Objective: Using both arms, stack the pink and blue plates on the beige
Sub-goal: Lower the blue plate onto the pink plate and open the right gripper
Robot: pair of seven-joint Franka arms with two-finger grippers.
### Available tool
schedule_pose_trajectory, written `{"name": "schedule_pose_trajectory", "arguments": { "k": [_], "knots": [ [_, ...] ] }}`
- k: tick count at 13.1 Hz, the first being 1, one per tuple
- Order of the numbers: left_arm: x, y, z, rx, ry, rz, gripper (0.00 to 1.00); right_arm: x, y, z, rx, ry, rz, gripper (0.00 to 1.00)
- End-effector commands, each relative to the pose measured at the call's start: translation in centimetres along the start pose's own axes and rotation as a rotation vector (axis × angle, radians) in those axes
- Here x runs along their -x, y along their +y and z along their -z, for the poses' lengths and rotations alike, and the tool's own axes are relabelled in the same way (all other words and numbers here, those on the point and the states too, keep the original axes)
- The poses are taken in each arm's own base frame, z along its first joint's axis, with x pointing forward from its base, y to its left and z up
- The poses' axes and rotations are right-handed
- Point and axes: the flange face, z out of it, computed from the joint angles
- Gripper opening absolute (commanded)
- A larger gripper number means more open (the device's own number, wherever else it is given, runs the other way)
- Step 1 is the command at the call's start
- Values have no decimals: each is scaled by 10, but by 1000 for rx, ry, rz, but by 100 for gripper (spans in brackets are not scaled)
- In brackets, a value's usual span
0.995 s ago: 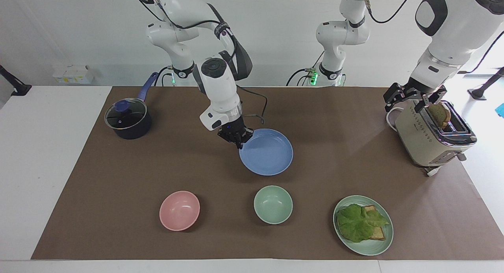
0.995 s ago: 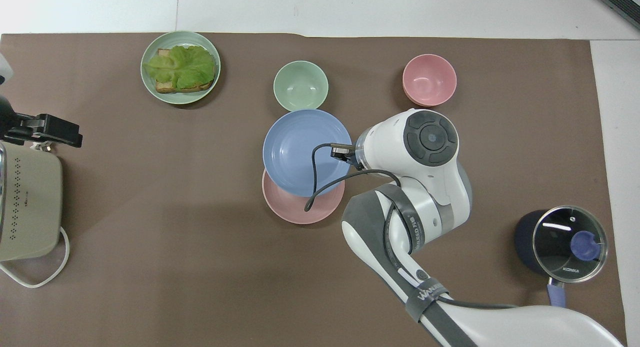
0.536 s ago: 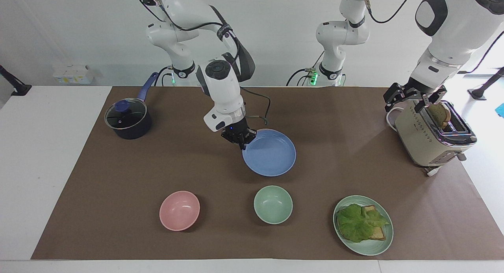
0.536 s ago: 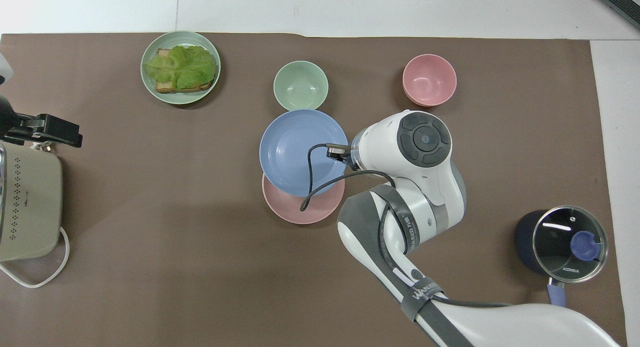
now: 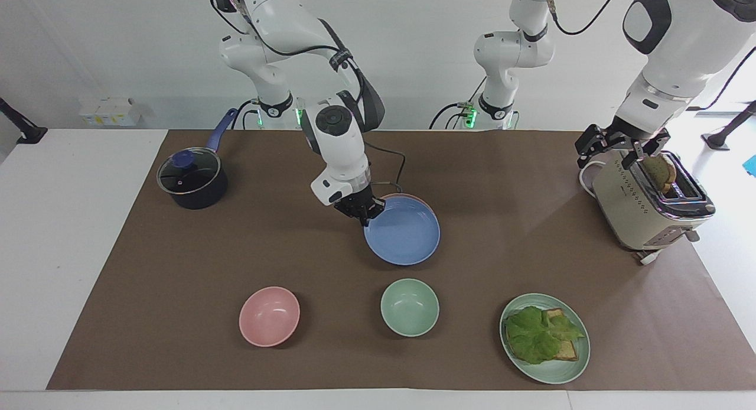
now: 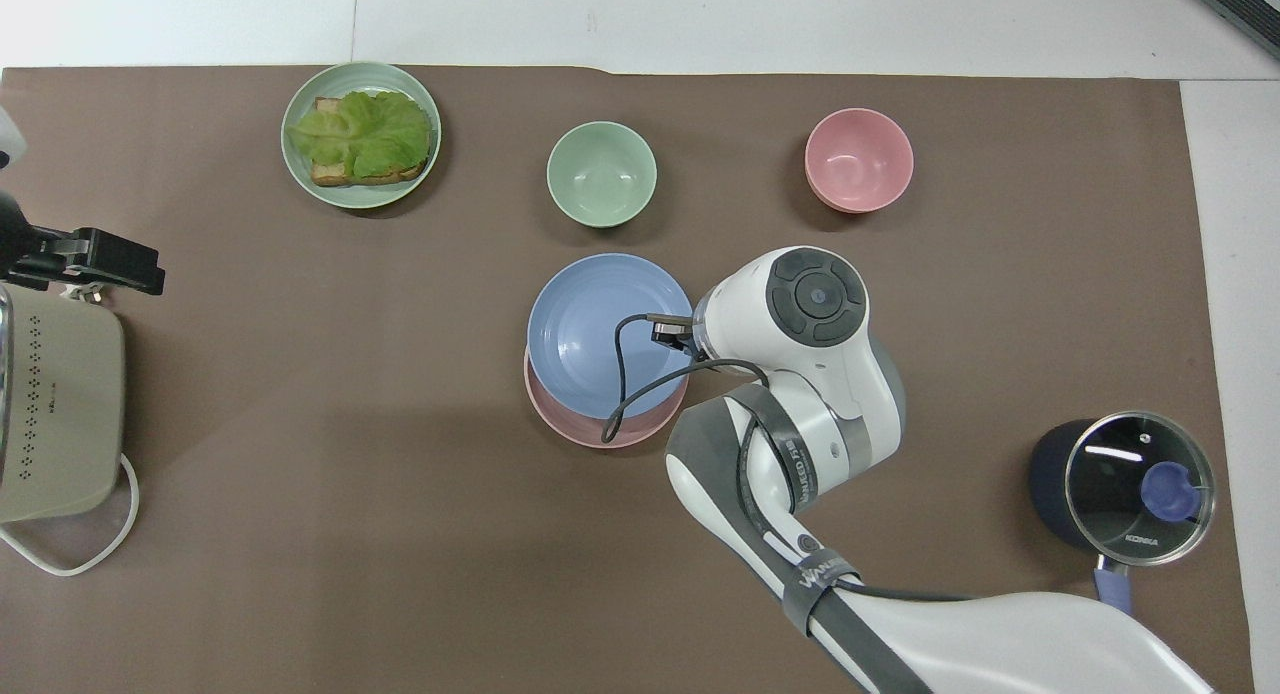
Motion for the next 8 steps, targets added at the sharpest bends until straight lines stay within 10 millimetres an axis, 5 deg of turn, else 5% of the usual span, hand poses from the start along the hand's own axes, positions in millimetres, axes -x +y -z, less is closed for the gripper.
{"name": "schedule_pose_trajectory", "arguments": {
  "k": [1, 8],
  "knots": [
    [2, -2, 1, -10, -8, -7, 100, 21, -2, 12, -15, 0, 1, 0],
    [2, -2, 1, -10, -8, -7, 100, 34, -8, 10, 1, -23, 18, 0]
  ]
}}
